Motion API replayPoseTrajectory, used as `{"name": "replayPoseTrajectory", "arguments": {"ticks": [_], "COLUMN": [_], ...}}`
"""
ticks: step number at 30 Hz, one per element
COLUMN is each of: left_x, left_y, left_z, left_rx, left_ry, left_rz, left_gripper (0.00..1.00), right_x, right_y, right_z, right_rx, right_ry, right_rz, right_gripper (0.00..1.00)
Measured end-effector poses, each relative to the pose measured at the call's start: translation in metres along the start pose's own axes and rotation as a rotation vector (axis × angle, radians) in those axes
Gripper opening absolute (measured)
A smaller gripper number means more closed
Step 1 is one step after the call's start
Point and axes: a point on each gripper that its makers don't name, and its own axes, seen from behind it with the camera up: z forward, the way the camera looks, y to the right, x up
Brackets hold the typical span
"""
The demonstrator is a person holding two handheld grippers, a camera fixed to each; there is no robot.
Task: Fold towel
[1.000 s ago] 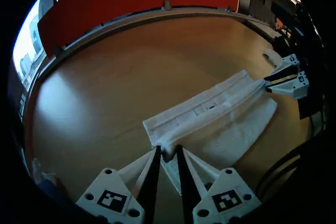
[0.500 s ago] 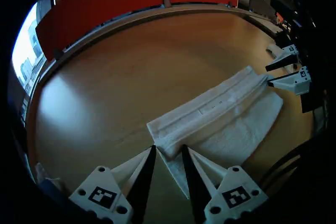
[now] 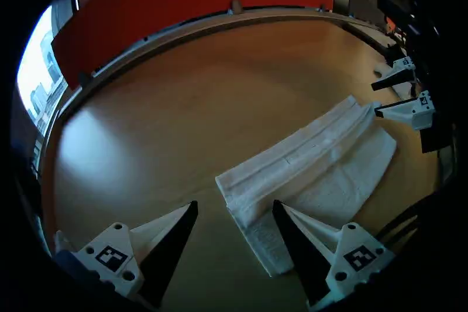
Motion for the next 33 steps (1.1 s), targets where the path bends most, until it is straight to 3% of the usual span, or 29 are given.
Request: {"name": "replayPoseTrajectory", "arguments": {"ticks": [9,21,33], "left_x": [0.003,0.004,-0.035], "left_y": [-0.010,-0.018,-0.031], "left_z": [0.001,-0.014,-0.046], "left_rx": [0.025,0.034,0.066], "left_ry": [0.004,0.026,0.026], "left_rz": [-0.015,-0.060,-0.170], "left_gripper": [0.95,0.95,0.95], "right_x": [0.002,0.010,0.022], "right_y": [0.008,-0.001,-0.038], "right_z": [0.001,-0.002,0.008], "right_rx": [-0.024,-0.003,0.062], "right_ry": [0.003,0.021,0.035], "right_rz": [-0.003,-0.024,-0.060], "right_gripper": [0.88,0.88,0.88]}}
